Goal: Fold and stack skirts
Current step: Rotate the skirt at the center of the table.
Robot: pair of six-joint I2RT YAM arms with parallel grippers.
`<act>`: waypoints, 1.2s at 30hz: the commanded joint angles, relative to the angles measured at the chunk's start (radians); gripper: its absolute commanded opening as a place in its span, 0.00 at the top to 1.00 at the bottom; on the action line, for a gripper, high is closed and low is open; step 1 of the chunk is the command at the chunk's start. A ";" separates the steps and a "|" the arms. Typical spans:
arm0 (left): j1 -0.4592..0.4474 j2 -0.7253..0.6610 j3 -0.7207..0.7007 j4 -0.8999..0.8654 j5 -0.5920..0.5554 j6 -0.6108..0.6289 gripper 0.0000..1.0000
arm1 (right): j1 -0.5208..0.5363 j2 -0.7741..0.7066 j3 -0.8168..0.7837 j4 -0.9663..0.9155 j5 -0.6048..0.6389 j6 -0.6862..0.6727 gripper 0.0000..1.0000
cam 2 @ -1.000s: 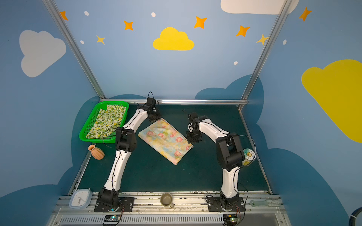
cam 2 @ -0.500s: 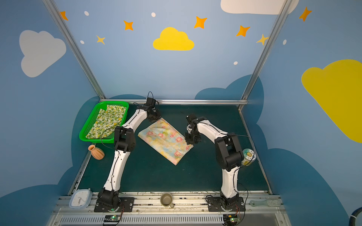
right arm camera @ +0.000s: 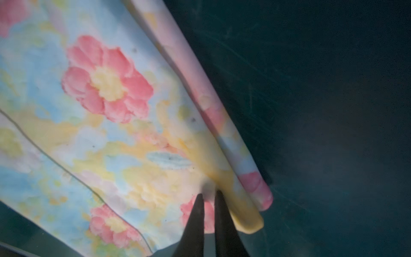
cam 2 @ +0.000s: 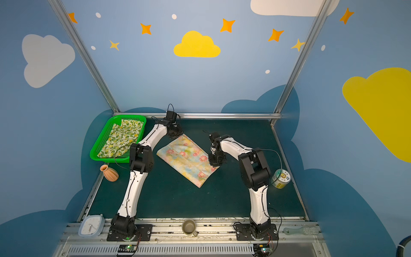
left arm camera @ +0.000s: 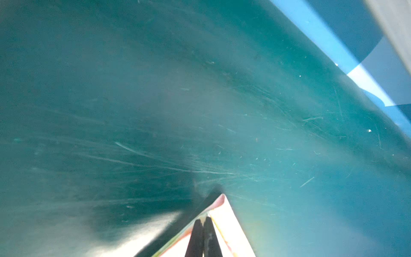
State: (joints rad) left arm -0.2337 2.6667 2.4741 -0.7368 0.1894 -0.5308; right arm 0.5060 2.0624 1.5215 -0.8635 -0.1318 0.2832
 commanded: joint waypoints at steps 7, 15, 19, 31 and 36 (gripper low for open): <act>0.005 -0.076 -0.007 -0.007 -0.005 0.001 0.71 | 0.004 0.052 0.048 0.013 0.066 -0.007 0.90; 0.002 -0.203 -0.112 0.025 0.011 -0.021 0.42 | 0.003 -0.046 0.026 0.010 0.032 0.003 0.84; -0.003 -0.304 -0.241 0.068 0.016 -0.040 0.40 | 0.010 -0.107 -0.002 -0.002 0.027 0.016 0.78; -0.054 -0.627 -0.907 0.279 0.052 -0.083 0.44 | 0.133 -0.152 -0.103 0.061 -0.002 0.081 0.81; -0.073 -0.681 -1.060 0.301 0.050 -0.091 0.44 | 0.134 -0.115 -0.122 0.116 -0.042 0.110 0.84</act>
State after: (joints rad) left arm -0.3016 2.0323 1.4540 -0.4713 0.2420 -0.6125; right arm 0.6483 1.9163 1.4109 -0.7887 -0.1471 0.3626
